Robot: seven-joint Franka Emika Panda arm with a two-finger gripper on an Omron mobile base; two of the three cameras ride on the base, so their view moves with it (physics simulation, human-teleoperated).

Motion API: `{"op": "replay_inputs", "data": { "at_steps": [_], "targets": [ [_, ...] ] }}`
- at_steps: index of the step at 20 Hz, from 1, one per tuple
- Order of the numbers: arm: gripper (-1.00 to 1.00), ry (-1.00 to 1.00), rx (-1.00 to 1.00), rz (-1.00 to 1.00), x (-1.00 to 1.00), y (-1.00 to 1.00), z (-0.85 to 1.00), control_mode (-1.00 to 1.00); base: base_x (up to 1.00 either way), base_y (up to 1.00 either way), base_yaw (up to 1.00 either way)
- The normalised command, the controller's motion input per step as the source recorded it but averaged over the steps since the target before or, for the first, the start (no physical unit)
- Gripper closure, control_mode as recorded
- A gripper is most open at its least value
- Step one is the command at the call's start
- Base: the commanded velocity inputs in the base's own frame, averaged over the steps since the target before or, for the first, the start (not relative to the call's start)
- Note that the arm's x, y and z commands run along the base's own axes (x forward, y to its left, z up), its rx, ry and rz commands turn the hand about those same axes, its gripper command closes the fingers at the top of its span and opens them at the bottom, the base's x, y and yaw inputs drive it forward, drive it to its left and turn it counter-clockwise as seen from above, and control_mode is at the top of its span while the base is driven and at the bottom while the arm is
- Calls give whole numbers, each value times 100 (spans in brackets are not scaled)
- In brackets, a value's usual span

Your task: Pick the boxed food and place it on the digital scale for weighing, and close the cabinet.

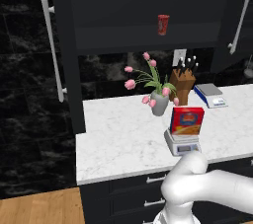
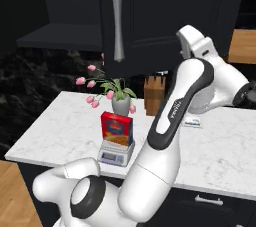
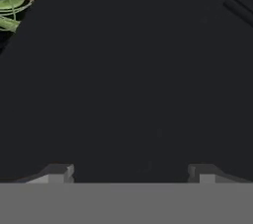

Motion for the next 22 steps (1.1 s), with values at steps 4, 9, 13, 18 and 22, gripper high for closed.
{"op": "replay_inputs", "data": {
  "at_steps": [4,9,13,18,22],
  "targets": [
    [-100,1,0,-11,100,95,-33,-100,0,0,0],
    [-100,16,-5,-11,100,83,0,-100,0,0,0],
    [-100,25,-8,-9,100,63,2,-100,0,0,0],
    [-100,5,-9,-4,100,40,-4,-100,0,0,0],
    [-100,0,-5,-1,100,18,-24,-100,0,0,0]
  ]
}}
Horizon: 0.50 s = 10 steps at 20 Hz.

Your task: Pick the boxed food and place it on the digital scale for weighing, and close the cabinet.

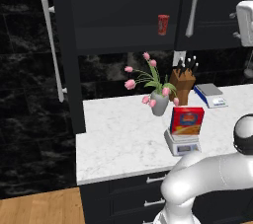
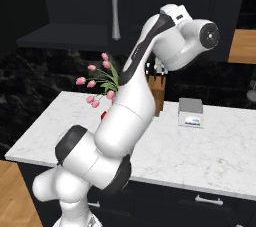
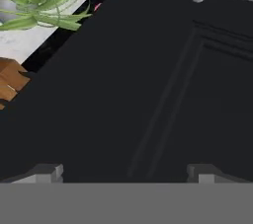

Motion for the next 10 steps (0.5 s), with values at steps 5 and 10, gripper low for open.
{"op": "replay_inputs", "data": {
  "at_steps": [5,10],
  "targets": [
    [-100,-24,-2,0,-6,33,-28,-100,0,0,0],
    [-100,-50,-12,0,-100,99,-52,-100,0,0,0]
  ]
}}
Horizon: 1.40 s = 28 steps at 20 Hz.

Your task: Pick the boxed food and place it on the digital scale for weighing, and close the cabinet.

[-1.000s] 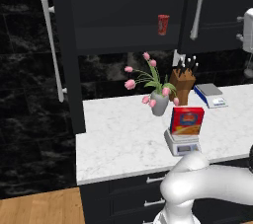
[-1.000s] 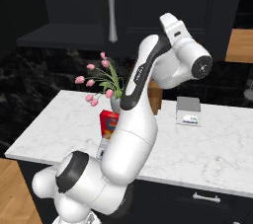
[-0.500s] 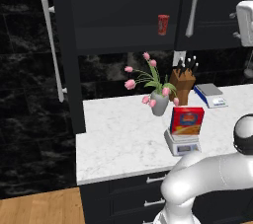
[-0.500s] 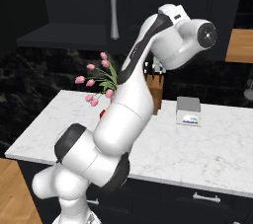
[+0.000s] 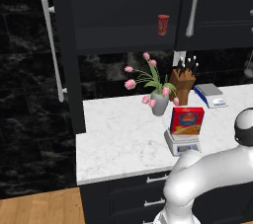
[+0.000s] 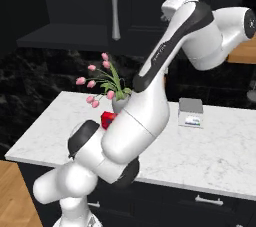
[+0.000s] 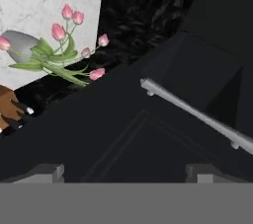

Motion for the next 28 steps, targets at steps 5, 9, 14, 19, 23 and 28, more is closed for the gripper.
{"op": "replay_inputs", "data": {
  "at_steps": [5,9,14,19,23,28],
  "targets": [
    [-100,-59,-23,-6,-91,100,-100,-100,0,0,0],
    [-100,-59,3,-22,-39,100,-88,-100,0,0,0],
    [-100,-50,19,-46,-17,100,-20,-100,0,0,0],
    [-100,-30,3,-26,-100,86,16,-100,0,0,0],
    [-100,-25,-11,-4,-99,61,56,-100,0,0,0],
    [-100,-2,-1,0,-61,42,24,-100,0,0,0]
  ]
}}
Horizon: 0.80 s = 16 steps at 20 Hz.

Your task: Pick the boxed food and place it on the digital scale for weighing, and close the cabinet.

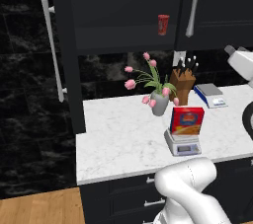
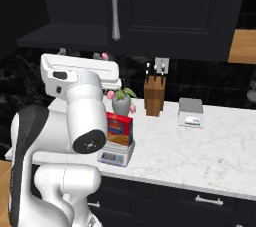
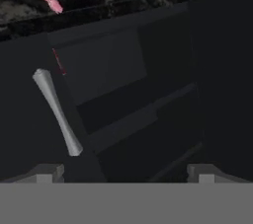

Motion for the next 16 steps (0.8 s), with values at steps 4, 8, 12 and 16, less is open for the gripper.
{"op": "replay_inputs", "data": {
  "at_steps": [4,8,12,16],
  "targets": [
    [-100,0,6,0,-15,69,-51,-100,0,0,0],
    [-100,0,2,0,-47,33,-59,-100,0,0,0],
    [-100,-7,-3,0,-56,39,-86,-100,0,0,0],
    [-100,-13,-3,0,-9,46,-99,-100,0,0,0]
  ]
}}
